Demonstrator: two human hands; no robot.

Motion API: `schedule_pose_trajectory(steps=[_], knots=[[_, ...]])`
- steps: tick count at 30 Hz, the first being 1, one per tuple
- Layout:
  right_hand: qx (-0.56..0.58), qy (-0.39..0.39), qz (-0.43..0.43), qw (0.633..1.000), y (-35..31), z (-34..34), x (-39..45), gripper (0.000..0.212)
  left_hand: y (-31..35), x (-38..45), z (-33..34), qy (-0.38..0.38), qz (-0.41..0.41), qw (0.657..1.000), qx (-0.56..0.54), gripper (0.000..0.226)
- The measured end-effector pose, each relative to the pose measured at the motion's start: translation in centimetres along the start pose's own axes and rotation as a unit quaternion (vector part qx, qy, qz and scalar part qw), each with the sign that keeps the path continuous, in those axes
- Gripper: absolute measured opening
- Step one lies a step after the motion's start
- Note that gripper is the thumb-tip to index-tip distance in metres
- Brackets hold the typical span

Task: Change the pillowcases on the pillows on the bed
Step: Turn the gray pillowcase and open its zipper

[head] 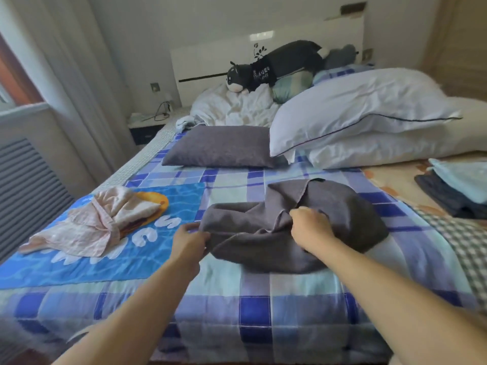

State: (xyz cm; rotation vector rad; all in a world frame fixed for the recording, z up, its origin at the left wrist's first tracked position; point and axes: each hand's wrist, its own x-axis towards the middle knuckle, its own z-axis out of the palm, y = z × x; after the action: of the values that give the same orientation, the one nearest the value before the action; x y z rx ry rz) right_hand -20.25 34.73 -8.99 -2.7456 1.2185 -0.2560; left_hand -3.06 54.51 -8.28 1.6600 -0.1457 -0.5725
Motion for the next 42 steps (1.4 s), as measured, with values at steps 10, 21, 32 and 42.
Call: schedule_pose_trajectory(steps=[10,21,32,42], knots=[[0.095,0.253,0.097,0.958,3.6,-9.9,0.6,0.039,9.7,-4.7,3.7,-0.344,0.130,0.923,-0.114,0.035],[0.002,-0.153,-0.060,0.986,-4.6,1.2,-3.7,0.034,2.8,4.7,2.9,-0.215,0.241,0.730,0.603,0.022],[0.721,-0.122,0.166,0.661,0.5,-7.0,-0.4,0.020,5.3,1.9,5.8,-0.409,0.077,0.907,0.070,0.060],[0.704,-0.103,0.164,0.684,0.6,-7.7,-1.3,0.012,2.8,-0.7,8.1,-0.255,0.423,0.826,0.272,0.008]])
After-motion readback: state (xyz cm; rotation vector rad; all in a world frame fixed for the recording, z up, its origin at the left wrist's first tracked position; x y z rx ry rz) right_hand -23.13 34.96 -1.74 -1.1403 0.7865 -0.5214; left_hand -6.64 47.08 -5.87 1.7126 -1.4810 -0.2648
